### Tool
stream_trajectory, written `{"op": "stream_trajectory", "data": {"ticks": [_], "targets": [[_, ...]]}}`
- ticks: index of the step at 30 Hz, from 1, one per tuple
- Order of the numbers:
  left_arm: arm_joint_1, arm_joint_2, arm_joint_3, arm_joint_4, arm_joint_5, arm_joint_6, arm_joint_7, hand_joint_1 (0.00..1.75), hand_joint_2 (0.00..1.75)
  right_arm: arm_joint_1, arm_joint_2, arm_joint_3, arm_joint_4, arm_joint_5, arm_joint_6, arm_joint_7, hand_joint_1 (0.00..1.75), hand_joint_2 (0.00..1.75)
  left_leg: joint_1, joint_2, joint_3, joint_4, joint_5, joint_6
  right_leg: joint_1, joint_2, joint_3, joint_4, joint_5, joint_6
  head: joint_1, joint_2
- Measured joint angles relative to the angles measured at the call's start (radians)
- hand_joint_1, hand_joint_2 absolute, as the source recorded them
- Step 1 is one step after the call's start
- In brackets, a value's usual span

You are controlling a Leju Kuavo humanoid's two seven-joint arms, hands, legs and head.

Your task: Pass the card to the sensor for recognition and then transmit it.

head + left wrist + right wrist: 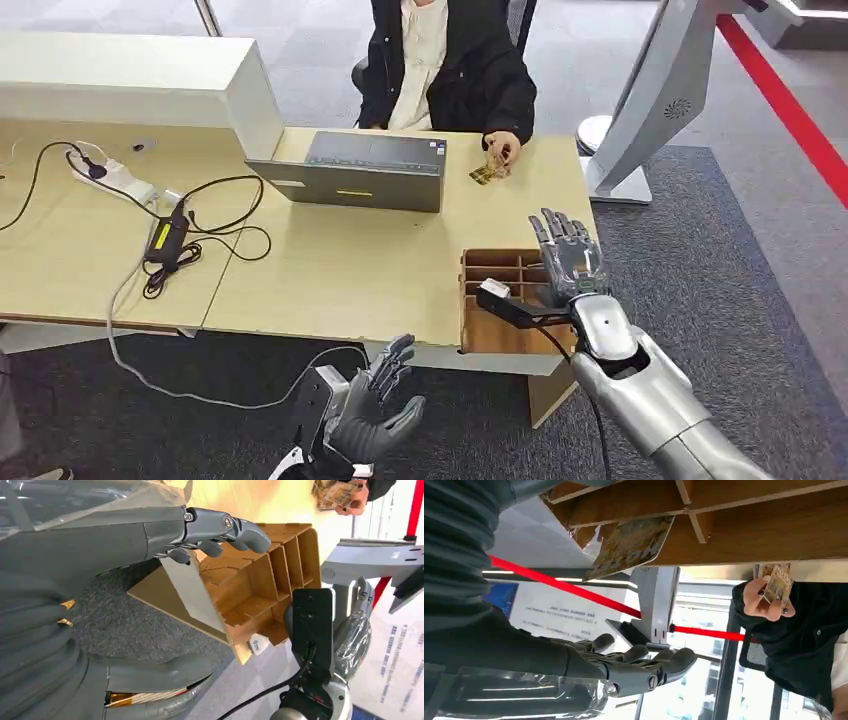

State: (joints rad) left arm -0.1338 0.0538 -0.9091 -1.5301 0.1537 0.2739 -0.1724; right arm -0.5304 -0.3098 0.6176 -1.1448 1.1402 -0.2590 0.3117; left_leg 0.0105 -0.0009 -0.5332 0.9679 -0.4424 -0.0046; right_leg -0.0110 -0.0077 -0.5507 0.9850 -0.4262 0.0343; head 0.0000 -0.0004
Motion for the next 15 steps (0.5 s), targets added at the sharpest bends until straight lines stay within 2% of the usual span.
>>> {"op": "stream_trajectory", "data": {"ticks": [15], "targets": [[-0.001, 0.002, 0.000, -0.006, 0.000, -0.002, 0.005, 0.00, 1.75, 0.000, 0.005, 0.001, 0.000, 0.002, 0.001, -0.024, 0.00, 1.75, 0.000, 0.000, 0.000, 0.000, 0.000, 0.000, 0.000, 0.000, 0.000, 0.000, 0.000, 0.000, 0.000, 0.000]]}}
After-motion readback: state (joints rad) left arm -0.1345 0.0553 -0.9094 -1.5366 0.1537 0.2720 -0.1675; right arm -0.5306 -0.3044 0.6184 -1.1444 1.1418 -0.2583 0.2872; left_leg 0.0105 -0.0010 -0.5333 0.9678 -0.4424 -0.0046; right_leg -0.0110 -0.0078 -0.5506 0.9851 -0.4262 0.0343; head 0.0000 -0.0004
